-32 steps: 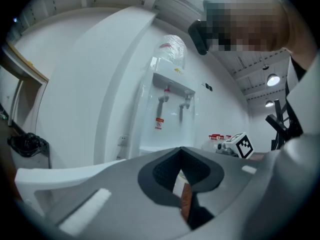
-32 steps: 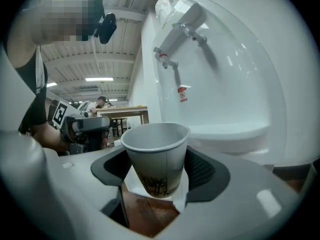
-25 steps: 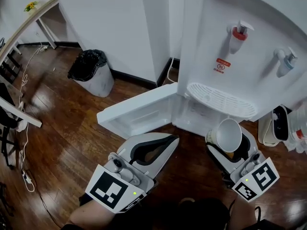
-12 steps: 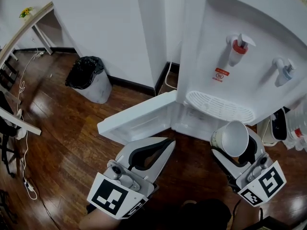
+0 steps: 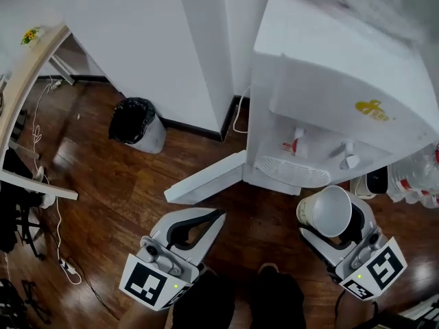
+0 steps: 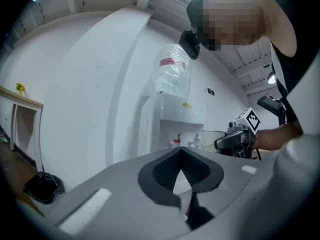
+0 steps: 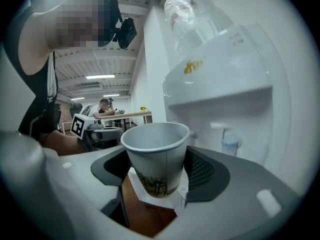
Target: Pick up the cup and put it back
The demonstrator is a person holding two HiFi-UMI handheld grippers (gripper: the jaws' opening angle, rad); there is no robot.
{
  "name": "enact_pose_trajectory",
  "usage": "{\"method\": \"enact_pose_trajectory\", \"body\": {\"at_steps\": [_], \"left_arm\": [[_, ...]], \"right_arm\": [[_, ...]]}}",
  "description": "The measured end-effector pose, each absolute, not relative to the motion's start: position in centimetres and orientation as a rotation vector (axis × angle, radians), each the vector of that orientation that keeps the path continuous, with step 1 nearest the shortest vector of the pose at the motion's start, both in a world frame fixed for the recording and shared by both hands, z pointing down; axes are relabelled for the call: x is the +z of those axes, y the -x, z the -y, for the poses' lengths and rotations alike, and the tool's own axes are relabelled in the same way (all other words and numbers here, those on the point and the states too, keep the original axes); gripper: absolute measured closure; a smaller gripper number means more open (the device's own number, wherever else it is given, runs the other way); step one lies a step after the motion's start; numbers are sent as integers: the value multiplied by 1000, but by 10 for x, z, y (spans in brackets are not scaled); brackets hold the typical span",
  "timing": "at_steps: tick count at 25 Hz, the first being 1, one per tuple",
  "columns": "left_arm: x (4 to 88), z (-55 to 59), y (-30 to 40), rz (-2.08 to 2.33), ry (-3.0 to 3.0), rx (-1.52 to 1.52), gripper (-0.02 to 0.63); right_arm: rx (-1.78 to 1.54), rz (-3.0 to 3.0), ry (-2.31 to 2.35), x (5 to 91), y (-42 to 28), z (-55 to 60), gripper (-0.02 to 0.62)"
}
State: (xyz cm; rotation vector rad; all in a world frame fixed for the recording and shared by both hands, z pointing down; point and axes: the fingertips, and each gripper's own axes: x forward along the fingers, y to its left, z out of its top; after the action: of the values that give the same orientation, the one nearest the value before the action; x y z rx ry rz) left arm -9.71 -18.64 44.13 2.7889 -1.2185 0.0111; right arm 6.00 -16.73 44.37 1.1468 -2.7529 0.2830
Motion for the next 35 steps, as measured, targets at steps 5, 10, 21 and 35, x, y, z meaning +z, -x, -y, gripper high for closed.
{"method": "enact_pose_trajectory", "body": {"at_steps": [5, 10, 21, 35], "left_arm": [[337, 174, 94, 1180, -2778, -37, 604], [247, 167, 95, 1186, -2698, -70, 604], [41, 135, 96, 1183, -2653, -73, 604], [-41, 111, 117, 1204, -2725, -113, 604]], "right_arm": [[288, 2749, -1154, 337, -64, 158, 270], [295, 2763, -1164, 237, -65, 151, 270], [259, 2777, -1235, 28, -71, 137, 270], [150, 2783, -1299, -56, -63, 129, 268]]}}
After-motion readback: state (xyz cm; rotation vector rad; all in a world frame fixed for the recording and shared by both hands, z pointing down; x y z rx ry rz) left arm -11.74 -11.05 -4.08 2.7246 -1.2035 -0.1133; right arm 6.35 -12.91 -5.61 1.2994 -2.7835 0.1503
